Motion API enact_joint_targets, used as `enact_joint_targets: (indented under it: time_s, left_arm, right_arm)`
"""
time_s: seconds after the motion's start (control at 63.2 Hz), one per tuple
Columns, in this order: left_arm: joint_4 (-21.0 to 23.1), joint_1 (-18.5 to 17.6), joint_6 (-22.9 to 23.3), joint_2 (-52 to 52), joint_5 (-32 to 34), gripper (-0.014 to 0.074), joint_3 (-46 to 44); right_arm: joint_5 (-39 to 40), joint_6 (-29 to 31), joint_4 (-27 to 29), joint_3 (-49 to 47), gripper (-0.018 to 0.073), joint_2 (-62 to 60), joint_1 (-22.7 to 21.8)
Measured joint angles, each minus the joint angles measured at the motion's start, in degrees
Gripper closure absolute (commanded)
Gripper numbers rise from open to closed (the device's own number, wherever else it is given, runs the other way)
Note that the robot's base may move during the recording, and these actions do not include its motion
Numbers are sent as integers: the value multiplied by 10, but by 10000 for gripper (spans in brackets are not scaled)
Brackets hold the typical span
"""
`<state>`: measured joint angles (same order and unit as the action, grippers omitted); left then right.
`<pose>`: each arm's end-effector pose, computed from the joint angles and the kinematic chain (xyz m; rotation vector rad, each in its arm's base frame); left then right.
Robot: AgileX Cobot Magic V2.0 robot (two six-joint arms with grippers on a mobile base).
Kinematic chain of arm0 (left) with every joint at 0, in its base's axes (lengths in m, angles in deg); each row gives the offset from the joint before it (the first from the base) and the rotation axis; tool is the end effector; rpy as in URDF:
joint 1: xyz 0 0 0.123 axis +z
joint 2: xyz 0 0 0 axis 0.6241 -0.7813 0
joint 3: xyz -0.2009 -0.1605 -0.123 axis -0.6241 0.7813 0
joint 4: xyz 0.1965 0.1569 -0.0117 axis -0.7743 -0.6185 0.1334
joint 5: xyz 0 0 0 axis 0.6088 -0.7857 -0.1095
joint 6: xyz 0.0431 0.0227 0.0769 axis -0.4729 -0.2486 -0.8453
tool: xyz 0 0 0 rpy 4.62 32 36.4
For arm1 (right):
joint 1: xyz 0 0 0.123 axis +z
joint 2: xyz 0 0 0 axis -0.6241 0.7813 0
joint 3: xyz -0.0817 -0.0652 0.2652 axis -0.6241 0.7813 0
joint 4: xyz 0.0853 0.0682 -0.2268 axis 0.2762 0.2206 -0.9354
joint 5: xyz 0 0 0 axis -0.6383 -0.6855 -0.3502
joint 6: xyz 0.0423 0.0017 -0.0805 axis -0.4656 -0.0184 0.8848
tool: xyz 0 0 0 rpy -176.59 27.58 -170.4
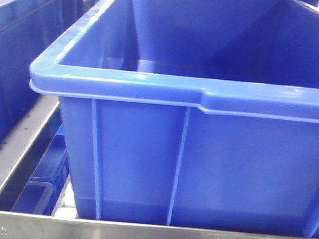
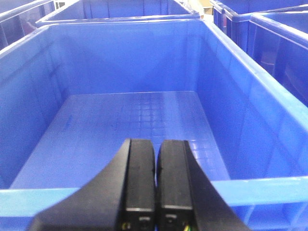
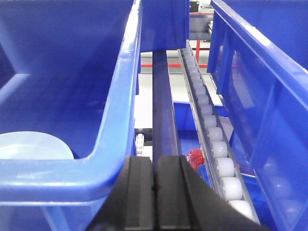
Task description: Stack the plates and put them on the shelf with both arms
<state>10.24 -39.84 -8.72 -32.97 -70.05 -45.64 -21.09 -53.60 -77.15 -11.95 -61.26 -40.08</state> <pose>0.0562 -0.0017 0.2049 0.0251 1.5544 -0.0158 0.0568 -0.0007 0.1963 0.0606 1.5866 0.0313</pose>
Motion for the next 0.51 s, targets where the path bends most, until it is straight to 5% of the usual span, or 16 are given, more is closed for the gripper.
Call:
enact_joint_targets:
  time_s: [0.506]
  left_arm:
    - [0, 0, 0, 0, 1, 512, 0]
  right_arm:
    - [0, 0, 0, 0, 503, 0, 0]
